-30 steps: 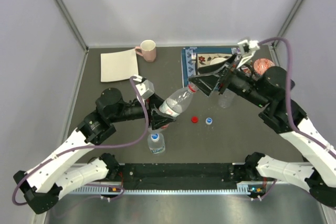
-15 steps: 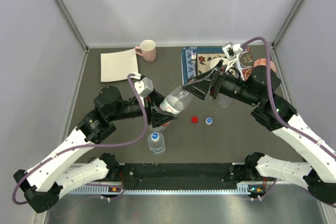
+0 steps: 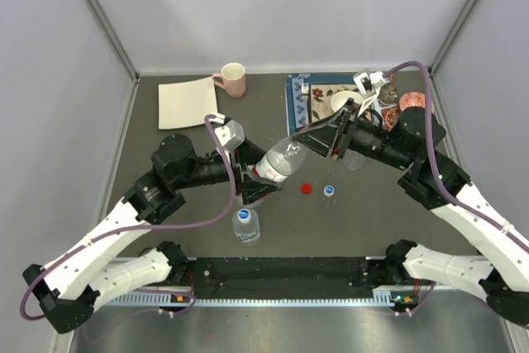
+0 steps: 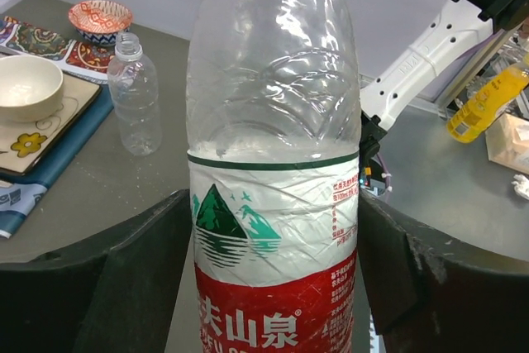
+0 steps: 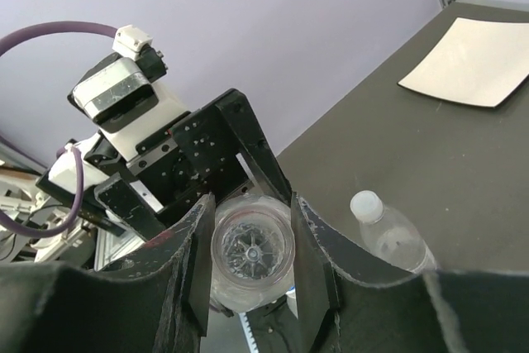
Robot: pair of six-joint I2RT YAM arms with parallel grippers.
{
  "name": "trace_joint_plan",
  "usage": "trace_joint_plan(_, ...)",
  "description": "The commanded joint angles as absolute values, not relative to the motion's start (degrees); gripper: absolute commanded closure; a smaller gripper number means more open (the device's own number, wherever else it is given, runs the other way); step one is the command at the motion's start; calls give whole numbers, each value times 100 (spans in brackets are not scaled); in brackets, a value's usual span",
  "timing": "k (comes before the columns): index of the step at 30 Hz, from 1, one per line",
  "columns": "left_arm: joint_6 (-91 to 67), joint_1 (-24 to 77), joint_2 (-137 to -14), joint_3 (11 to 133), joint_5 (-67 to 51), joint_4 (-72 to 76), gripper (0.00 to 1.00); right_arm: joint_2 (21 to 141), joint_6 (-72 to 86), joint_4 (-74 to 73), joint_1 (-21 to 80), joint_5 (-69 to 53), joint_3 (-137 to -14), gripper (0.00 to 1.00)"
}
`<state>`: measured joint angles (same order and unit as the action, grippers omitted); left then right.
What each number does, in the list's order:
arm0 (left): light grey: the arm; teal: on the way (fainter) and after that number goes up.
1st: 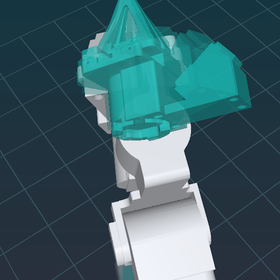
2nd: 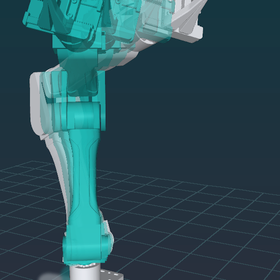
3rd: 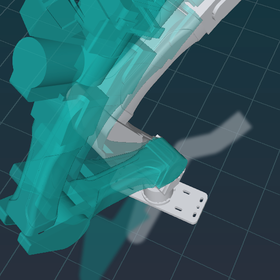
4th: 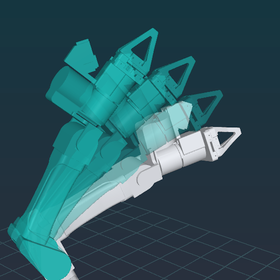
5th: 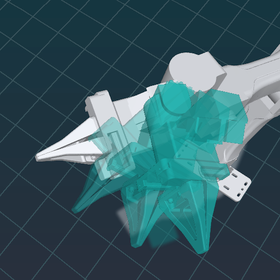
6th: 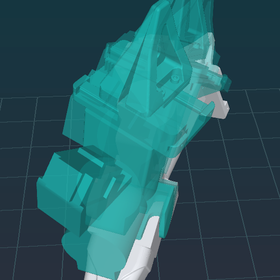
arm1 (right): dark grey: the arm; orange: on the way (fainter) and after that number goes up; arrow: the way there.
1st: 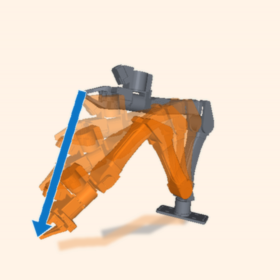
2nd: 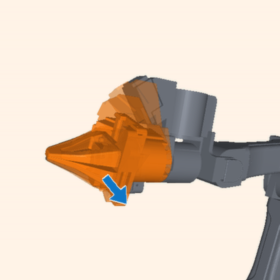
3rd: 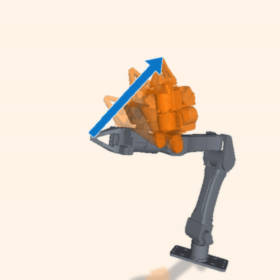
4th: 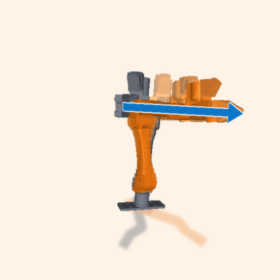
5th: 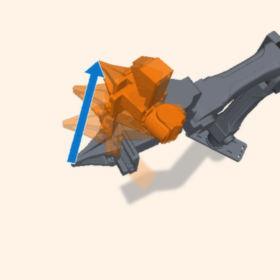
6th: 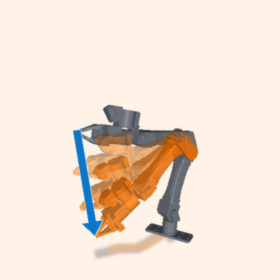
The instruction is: Unscrew the bottle caps
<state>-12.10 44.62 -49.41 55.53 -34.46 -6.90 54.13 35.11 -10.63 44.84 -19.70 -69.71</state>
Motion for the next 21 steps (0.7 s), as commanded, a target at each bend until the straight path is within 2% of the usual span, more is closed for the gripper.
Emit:
trace_joint_plan(1, -1230, 4456, -4852, 5818, -3165, -378, 11, 5230, 3367, -1019, 4509, -1802, -7048, 100)
trace_joint_plan(2, -1213, 4456, -4817, 5862, -3077, -439, 1, 5212, 3305, -1072, 4509, -1610, -7101, 100)
trace_joint_plan(7, -775, 4456, -4545, 6213, -2218, -1212, 1, 5317, 2517, -1992, 4509, -424, -7804, 100)
trace_joint_plan(13, -483, 4465, -3782, 6328, -1512, -1863, 1, 6132, 1408, -2505, 4509, 1903, -8244, 100)
trace_joint_plan(21, -624, 4456, -2752, 5775, -1134, -2039, 1, 7171, 1037, -2171, 4509, 2724, -7911, 100)
